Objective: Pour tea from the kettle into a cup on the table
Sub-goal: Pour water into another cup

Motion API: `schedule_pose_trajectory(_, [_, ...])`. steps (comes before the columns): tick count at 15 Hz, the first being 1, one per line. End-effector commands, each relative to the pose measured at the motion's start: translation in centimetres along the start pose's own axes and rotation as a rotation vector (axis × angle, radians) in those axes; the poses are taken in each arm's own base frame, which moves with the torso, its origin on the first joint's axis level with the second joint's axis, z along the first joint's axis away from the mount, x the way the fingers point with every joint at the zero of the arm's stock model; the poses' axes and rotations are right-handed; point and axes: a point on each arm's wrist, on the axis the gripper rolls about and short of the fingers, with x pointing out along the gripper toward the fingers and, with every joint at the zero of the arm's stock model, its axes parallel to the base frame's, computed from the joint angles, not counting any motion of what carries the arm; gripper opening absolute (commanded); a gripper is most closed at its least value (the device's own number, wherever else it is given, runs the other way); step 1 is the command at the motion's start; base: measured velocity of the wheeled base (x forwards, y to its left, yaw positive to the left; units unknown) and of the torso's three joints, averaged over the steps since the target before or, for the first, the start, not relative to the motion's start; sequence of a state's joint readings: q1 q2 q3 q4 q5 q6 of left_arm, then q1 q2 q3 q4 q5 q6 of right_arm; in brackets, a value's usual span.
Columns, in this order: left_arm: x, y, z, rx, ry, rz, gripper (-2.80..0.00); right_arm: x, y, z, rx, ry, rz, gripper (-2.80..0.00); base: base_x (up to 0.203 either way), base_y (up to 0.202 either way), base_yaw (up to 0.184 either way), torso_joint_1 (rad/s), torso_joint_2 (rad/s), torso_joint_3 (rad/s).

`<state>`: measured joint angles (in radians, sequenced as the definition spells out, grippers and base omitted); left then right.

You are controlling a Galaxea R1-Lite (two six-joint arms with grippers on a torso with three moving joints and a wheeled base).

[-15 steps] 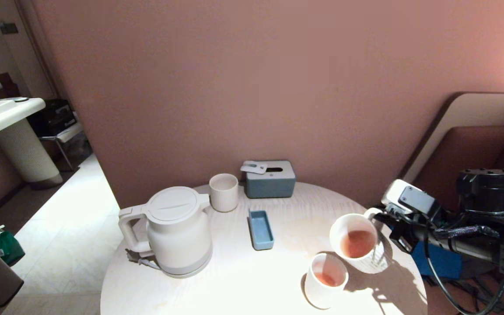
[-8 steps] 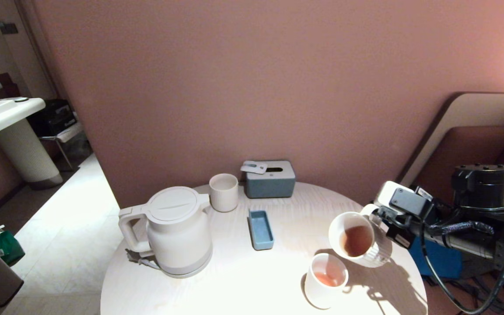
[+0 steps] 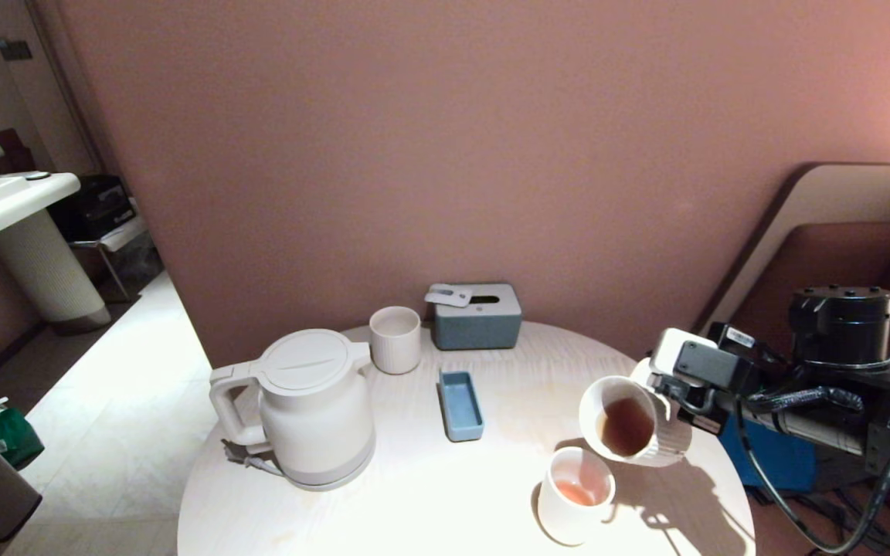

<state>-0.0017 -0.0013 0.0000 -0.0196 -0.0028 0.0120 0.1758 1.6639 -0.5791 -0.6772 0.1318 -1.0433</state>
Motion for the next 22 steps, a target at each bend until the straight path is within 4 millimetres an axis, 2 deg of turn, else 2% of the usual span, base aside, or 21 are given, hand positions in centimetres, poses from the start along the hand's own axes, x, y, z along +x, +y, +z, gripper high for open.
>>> schedule_pose_trajectory(1, [0.0, 0.0, 0.0, 0.000, 0.001, 0.000, -2.80, 0.3, 0.3, 0.2, -0.047, 0.000, 0.007, -2.80, 0.000, 0.000, 0.000, 0.000, 0.00, 0.000])
schedule_pose_trajectory(11, [0.0, 0.0, 0.0, 0.000, 0.001, 0.000, -2.80, 0.7, -0.9, 1.9, -0.208, -0.020, -0.055, -2.80, 0.000, 0.000, 0.000, 0.000, 0.00, 0.000])
schedule_pose_trajectory(15, [0.0, 0.0, 0.0, 0.000, 0.001, 0.000, -2.80, 0.7, -0.5, 2.9, -0.253, -0.030, -0.056, -2.80, 0.000, 0.000, 0.000, 0.000, 0.00, 0.000])
schedule_pose_trajectory(22, [0.0, 0.0, 0.0, 0.000, 0.001, 0.000, -2.80, 0.3, -0.5, 3.5, -0.356, -0.031, -0.074, -2.80, 0.000, 0.000, 0.000, 0.000, 0.00, 0.000])
